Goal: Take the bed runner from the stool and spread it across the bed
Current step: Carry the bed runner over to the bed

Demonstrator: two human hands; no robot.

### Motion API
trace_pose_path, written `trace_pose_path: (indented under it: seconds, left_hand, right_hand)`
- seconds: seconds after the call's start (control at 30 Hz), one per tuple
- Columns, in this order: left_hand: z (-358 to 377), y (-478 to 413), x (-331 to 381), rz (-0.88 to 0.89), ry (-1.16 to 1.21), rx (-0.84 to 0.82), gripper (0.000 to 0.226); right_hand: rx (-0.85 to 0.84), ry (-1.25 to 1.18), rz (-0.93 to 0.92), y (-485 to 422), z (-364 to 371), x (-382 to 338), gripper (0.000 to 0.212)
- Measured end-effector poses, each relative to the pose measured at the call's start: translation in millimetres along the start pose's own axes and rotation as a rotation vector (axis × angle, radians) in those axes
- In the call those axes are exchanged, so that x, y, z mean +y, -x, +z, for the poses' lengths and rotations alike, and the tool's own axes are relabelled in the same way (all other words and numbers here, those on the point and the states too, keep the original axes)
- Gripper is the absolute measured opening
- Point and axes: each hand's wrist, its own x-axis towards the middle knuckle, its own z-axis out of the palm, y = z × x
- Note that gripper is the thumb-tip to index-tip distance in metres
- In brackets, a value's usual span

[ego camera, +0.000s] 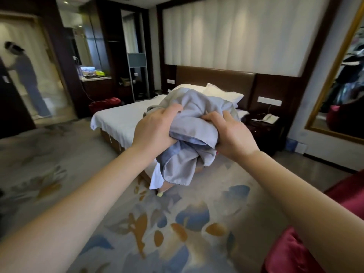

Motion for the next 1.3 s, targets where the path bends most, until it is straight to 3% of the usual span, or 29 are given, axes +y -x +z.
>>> trace_pose_path:
  seconds: [0.63,1.3]
  left_hand:
    - [-30.9,-9.2,-169.8,-0.064,-0.025,0.053,0.057]
    - [77.6,-126.7,-299.7,-0.189,-0.151,0.078,0.062]
  right_hand:
    - [0.0,-0.033,-0.074,-123.7,89.1,-98.8,0.057]
    - [-0.03,-0.092,-0.226,-301.2,237.6,-20.4,0.059]
